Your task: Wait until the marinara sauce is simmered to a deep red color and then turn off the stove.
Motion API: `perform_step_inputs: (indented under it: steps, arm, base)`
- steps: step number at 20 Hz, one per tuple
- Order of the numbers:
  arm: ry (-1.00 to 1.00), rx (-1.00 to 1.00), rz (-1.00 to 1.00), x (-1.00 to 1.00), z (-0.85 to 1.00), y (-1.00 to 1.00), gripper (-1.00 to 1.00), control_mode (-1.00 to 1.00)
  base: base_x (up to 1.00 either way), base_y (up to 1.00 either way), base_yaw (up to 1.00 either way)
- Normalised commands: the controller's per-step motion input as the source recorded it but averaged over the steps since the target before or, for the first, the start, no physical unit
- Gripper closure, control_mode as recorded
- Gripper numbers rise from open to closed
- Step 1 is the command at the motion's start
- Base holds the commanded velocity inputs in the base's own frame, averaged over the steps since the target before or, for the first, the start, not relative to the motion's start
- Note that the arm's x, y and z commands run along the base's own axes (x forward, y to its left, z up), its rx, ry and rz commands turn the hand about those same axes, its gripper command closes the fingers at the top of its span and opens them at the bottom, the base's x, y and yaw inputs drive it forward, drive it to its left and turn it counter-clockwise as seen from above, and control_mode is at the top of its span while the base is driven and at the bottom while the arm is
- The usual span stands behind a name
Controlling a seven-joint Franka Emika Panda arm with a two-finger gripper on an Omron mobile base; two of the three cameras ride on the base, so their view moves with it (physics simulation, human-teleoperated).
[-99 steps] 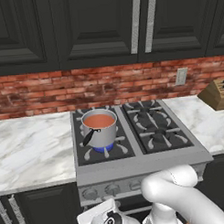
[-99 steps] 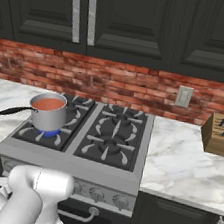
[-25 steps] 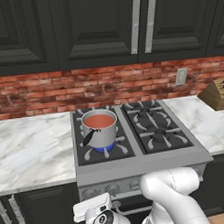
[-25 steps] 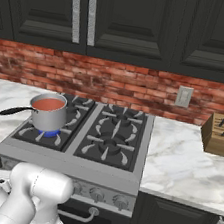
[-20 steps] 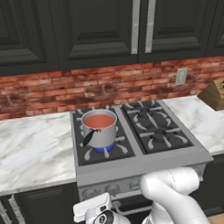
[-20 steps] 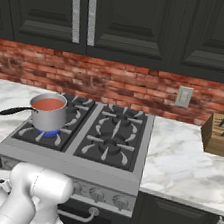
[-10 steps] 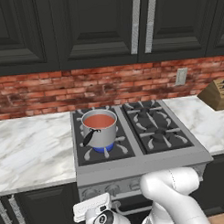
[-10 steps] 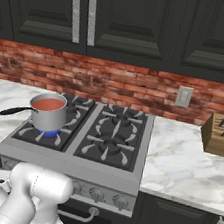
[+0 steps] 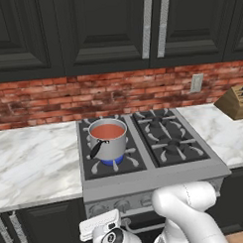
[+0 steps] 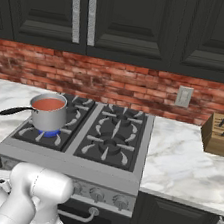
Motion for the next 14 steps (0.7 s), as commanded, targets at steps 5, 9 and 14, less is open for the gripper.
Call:
perform_step_inputs:
  steps: [5,9,14]
  arm:
    - [0.00,0.00,0.00,0.00,0.00,0.00,1.00,-1.00]
    - [0.00,0.00,0.00,0.00,0.00,0.00,1.00,-1.00]
    - [0.00,0.00,0.00,0.00,0.00,0.00,1.00,-1.00]
  base:
    - [0.00,0.00,0.00]
    - [0.00,0.00,0.00]
    - [0.00,0.00,0.00]
